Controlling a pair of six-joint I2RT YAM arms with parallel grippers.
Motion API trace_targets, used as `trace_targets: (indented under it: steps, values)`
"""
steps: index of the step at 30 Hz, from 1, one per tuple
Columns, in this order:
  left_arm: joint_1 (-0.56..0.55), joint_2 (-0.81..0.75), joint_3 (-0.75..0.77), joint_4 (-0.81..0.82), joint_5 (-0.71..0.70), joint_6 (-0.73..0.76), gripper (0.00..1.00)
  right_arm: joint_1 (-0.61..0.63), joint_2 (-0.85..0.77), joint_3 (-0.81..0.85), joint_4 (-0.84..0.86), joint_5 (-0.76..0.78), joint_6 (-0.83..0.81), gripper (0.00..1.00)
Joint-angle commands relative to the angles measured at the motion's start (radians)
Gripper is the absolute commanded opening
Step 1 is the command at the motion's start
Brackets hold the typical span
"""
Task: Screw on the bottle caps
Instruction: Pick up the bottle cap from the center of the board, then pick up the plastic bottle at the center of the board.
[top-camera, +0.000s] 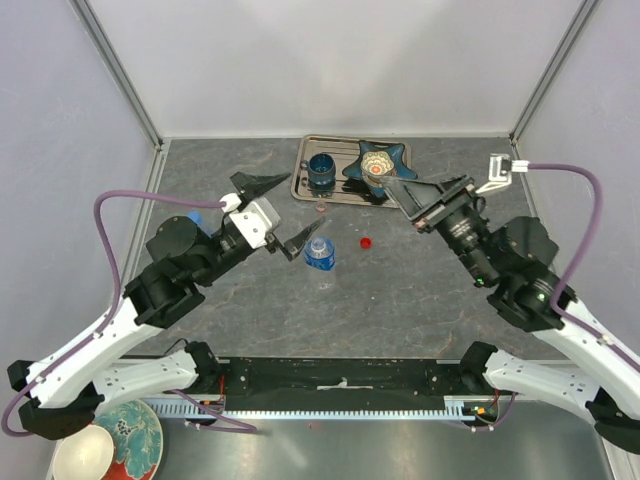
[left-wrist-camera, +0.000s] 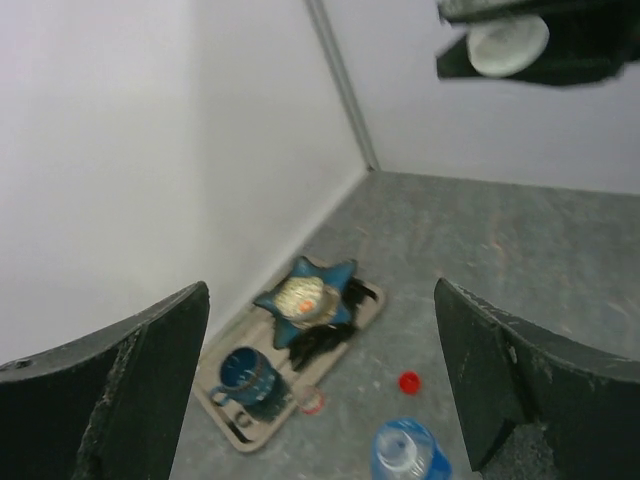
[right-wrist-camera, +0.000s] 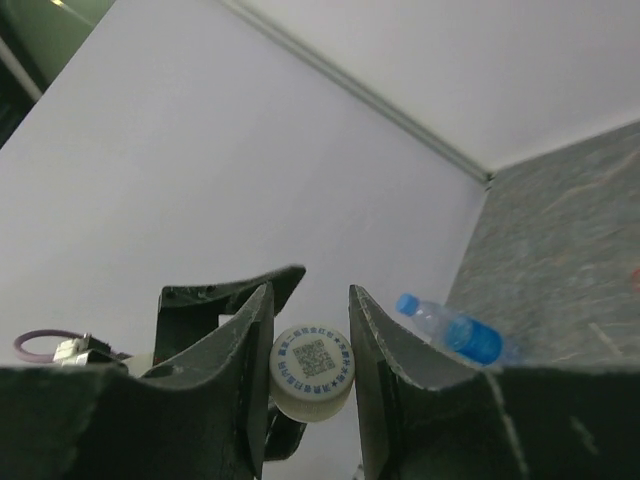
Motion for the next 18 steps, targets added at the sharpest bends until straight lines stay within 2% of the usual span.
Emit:
trace_targets:
  steps: [1,2,6,8,9,13,18]
  values:
    - [0.013,0.034,0.065,-0.443,0.263,-0.151,0.99,0.001,-0.086,0.043,-0.17,0.184,-0.15,0.23]
    - [0.015,0.06,0.058,-0.479,0.332,-0.157,0.99,0.001,-0.103,0.043,-0.185,0.204,-0.177,0.23]
    - [0.05,0.1,-0.025,-0.489,0.355,-0.183,0.99,0.001,-0.196,0.035,-0.238,0.276,-0.219,0.23]
    - [0.149,0.117,-0.047,-0.408,0.404,-0.229,0.99,0.002,-0.227,0.02,-0.253,0.293,-0.233,0.24]
    - [0.239,0.154,-0.05,-0.383,0.433,-0.298,0.99,0.001,-0.253,0.014,-0.256,0.299,-0.236,0.24]
    - [0.378,0.235,-0.05,-0.332,0.545,-0.441,0.99,0.001,-0.279,0.02,-0.293,0.31,-0.248,0.25]
    - [0.381,0.197,-0.18,-0.153,0.621,-0.5,0.99,0.001,-0.284,0.028,-0.307,0.302,-0.259,0.26]
